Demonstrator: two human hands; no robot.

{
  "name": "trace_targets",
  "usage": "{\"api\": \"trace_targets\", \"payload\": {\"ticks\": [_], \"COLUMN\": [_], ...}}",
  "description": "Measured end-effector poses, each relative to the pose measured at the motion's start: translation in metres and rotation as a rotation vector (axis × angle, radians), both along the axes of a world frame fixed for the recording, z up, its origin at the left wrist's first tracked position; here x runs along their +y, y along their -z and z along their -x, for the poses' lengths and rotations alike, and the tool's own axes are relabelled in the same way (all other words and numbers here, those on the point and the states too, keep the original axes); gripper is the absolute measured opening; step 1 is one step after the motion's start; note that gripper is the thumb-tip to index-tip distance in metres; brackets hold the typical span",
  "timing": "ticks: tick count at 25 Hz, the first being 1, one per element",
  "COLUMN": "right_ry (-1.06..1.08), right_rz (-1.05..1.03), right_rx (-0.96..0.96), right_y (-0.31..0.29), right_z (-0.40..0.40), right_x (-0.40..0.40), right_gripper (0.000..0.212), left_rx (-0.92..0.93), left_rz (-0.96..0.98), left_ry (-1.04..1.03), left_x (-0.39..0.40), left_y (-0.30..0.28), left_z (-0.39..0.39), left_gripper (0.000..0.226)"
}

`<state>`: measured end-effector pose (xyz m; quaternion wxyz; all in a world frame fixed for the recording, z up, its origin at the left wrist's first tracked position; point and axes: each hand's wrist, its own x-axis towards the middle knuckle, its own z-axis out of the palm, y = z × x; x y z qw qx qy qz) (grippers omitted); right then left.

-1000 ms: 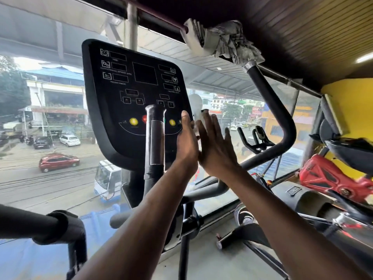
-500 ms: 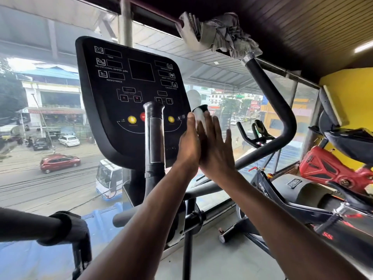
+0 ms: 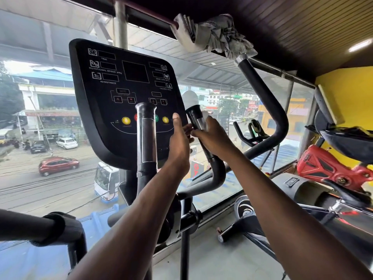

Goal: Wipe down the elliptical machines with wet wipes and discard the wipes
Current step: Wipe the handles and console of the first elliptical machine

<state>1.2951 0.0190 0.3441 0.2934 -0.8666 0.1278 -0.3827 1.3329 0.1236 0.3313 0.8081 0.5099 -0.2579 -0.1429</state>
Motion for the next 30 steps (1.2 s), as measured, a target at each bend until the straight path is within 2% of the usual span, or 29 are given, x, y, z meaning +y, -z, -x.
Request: {"api": "trace_targets", "payload": {"ticks": [2,4,8,11,16,20,23,25,29,30], "right_ry": [0.174,0.294,0.375,0.404,0.286,0.3,0.252,0.211,0.19,0.16], "right_rz": [0.331,0.572,0.756,0.881,0.664,0.592,0.285,0.211,0.085,0.09], "right_rx": [0.056,0.09,0.099,0.07,-0.107,-0.165,-0.237,-0.249,-0.231,-0.219], "right_y": [0.022,0.047,0.049,0.08,0.092,0.129,0.102,0.104,0.097,0.087], "right_z": [0.002,0.007,0.006,0.01,0.018,0.025,0.017,0.018,0.028,0.026], "right_x": [0.006,0.003,0.005,0.01,0.006,0.008,0.006,0.003,-0.003,-0.003], "right_gripper": [0.058,0.08,0.094,0.095,0.08,0.079,0.077,0.077,0.044,0.042], "left_rx": [0.015,-0.009,-0.018,-0.03,-0.066,-0.098,-0.131,-0.114,-0.049,-0.023], "left_rz": [-0.005,-0.025,-0.033,-0.054,-0.16,-0.192,-0.249,-0.267,-0.214,-0.192], "left_ry": [0.013,0.024,0.005,0.003,0.02,0.048,0.098,0.144,0.136,0.116], "left_x": [0.001,0.002,0.002,0.004,0.0,0.001,-0.004,-0.007,-0.011,-0.014], "left_y": [-0.001,0.001,0.001,0.006,0.008,0.011,0.017,0.025,0.032,0.031], "left_z": [0.001,0.001,0.003,0.0,0.002,0.0,0.006,0.009,0.012,0.012], "left_gripper": [0.077,0.076,0.064,0.06,0.06,0.033,0.02,0.018,0.025,0.03]}}
